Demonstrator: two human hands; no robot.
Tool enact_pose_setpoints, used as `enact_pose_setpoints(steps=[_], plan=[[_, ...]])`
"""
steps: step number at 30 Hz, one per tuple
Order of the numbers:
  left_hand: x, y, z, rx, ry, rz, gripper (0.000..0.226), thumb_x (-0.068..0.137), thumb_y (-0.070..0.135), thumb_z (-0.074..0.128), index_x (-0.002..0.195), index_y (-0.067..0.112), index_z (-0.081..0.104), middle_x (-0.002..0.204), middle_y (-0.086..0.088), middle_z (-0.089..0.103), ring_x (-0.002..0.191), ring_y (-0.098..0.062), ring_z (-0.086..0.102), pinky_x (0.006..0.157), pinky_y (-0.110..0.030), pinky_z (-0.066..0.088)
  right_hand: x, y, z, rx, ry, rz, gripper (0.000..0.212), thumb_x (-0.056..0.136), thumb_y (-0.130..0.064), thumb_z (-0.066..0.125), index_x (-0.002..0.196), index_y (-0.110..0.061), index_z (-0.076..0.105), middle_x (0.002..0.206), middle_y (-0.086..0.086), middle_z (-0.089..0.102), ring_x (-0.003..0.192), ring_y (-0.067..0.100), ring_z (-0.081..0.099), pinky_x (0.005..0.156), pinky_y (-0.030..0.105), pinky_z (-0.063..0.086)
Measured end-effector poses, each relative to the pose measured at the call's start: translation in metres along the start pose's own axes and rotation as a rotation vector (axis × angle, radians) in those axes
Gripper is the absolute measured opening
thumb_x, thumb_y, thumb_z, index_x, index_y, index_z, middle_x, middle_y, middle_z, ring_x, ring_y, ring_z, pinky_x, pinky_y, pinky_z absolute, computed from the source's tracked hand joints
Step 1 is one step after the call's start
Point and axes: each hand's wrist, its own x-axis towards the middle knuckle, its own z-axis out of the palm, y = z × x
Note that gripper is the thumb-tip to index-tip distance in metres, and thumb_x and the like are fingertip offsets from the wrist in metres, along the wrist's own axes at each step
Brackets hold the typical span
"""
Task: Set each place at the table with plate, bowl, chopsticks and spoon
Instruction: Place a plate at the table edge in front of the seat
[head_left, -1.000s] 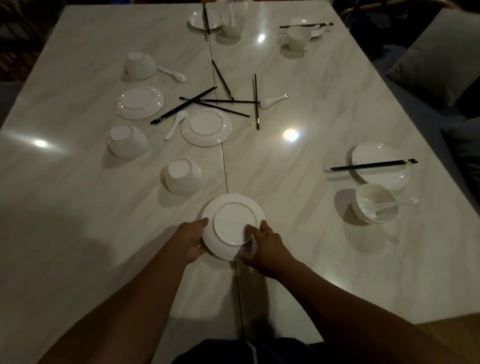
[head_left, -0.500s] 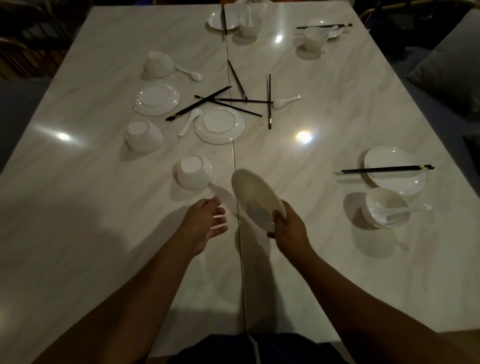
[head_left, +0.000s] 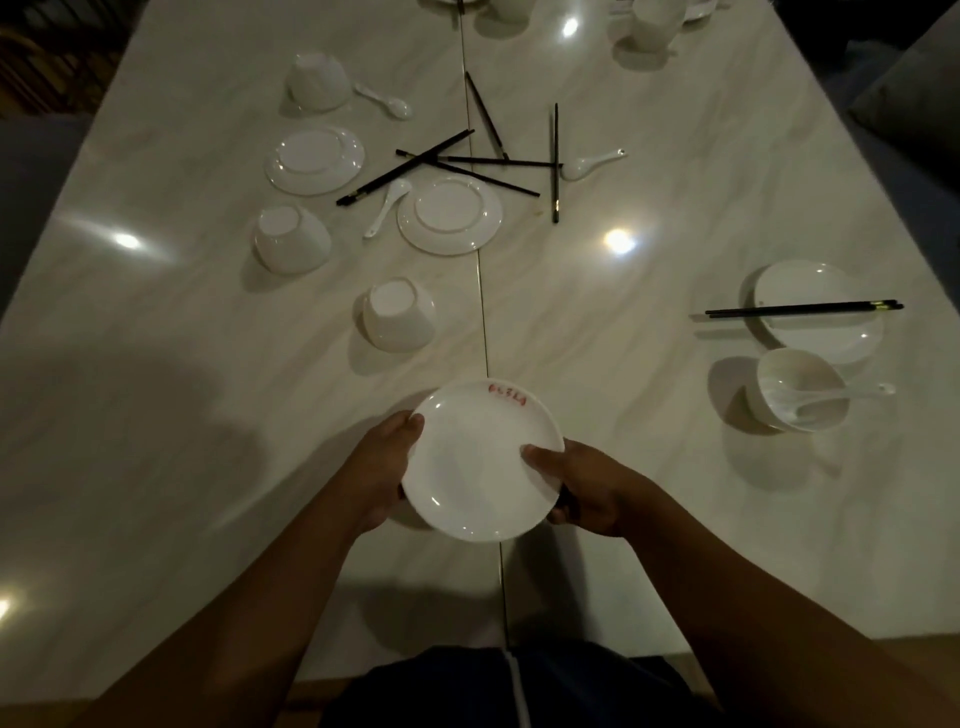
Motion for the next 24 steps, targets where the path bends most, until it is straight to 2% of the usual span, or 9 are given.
enact_pose_setpoints(steps=[3, 6, 8, 12, 15, 17, 20, 24], plan=[[0.002, -0.012, -0.006, 0.140, 0.003, -0.042, 0.016, 0.099, 0.020, 0.043, 0.101, 0.023, 0.058, 0.107, -0.008, 0.066, 0.094, -0.028, 0.063, 0.075, -0.040, 0.054, 0.006, 0.003, -0.003, -0.189, 0.123, -0.006, 0.031, 0.096, -0.028, 0.052, 0.122, -0.012, 0.053, 0.098, 0.015, 0.062, 0.065, 0.022, 0.056, 0.048, 0.025, 0.046], [0.002, -0.025, -0.010, 0.182, -0.018, -0.095, 0.018, 0.097, 0.014, 0.047, 0.113, 0.011, 0.054, 0.109, -0.014, 0.064, 0.094, -0.031, 0.065, 0.068, -0.041, 0.057, 0.012, 0.008, -0.005, -0.309, 0.302, -0.030, 0.022, 0.094, -0.020, 0.050, 0.115, -0.015, 0.057, 0.107, 0.013, 0.061, 0.089, 0.031, 0.060, 0.065, 0.036, 0.055], [0.001, -0.031, -0.010, 0.226, -0.033, -0.106, 0.019, 0.096, 0.013, 0.049, 0.114, 0.010, 0.054, 0.108, -0.014, 0.064, 0.093, -0.030, 0.065, 0.065, -0.039, 0.058, 0.013, 0.013, -0.006, -0.350, 0.364, -0.038, 0.017, 0.094, -0.016, 0.048, 0.110, -0.016, 0.057, 0.104, 0.011, 0.060, 0.094, 0.033, 0.060, 0.073, 0.042, 0.057], [0.001, -0.041, -0.011, 0.282, -0.042, -0.102, 0.010, 0.096, 0.011, 0.049, 0.104, 0.012, 0.056, 0.107, -0.015, 0.063, 0.090, -0.027, 0.066, 0.061, -0.033, 0.058, 0.012, 0.022, -0.008, -0.412, 0.443, -0.046, 0.014, 0.093, -0.013, 0.048, 0.104, -0.014, 0.058, 0.098, 0.011, 0.059, 0.082, 0.028, 0.059, 0.069, 0.040, 0.055], [0.000, -0.046, -0.011, 0.311, -0.020, -0.099, 0.011, 0.096, 0.010, 0.048, 0.104, 0.009, 0.057, 0.105, -0.017, 0.063, 0.089, -0.029, 0.065, 0.060, -0.033, 0.058, 0.010, 0.029, -0.010, -0.506, 0.498, -0.101, 0.016, 0.093, -0.018, 0.052, 0.106, -0.014, 0.059, 0.100, 0.008, 0.061, 0.088, 0.028, 0.061, 0.063, 0.037, 0.057], [-0.002, -0.050, -0.009, 0.333, 0.002, -0.096, 0.012, 0.097, 0.010, 0.047, 0.103, 0.007, 0.057, 0.101, -0.018, 0.063, 0.087, -0.029, 0.065, 0.058, -0.033, 0.058, 0.009, 0.033, -0.011, -0.590, 0.517, -0.124, 0.021, 0.093, -0.020, 0.053, 0.111, -0.012, 0.059, 0.100, 0.005, 0.060, 0.094, 0.027, 0.061, 0.071, 0.041, 0.059], [-0.003, -0.056, -0.007, 0.374, 0.017, -0.094, 0.014, 0.097, 0.010, 0.047, 0.100, 0.004, 0.059, 0.098, -0.021, 0.063, 0.081, -0.030, 0.065, 0.051, -0.031, 0.058, 0.010, 0.039, -0.012, -0.681, 0.545, -0.155, 0.023, 0.094, -0.021, 0.053, 0.113, -0.012, 0.061, 0.104, 0.006, 0.063, 0.094, 0.021, 0.059, 0.086, 0.043, 0.056], [-0.001, -0.067, -0.012, 0.539, 0.027, -0.040, 0.016, 0.095, 0.013, 0.049, 0.095, 0.001, 0.059, 0.087, -0.023, 0.065, 0.066, -0.029, 0.066, 0.059, -0.038, 0.060, 0.011, 0.045, -0.012, -0.746, 0.579, -0.178, 0.025, 0.095, -0.022, 0.052, 0.116, -0.013, 0.062, 0.110, 0.006, 0.064, 0.091, 0.016, 0.054, 0.084, 0.036, 0.052]])
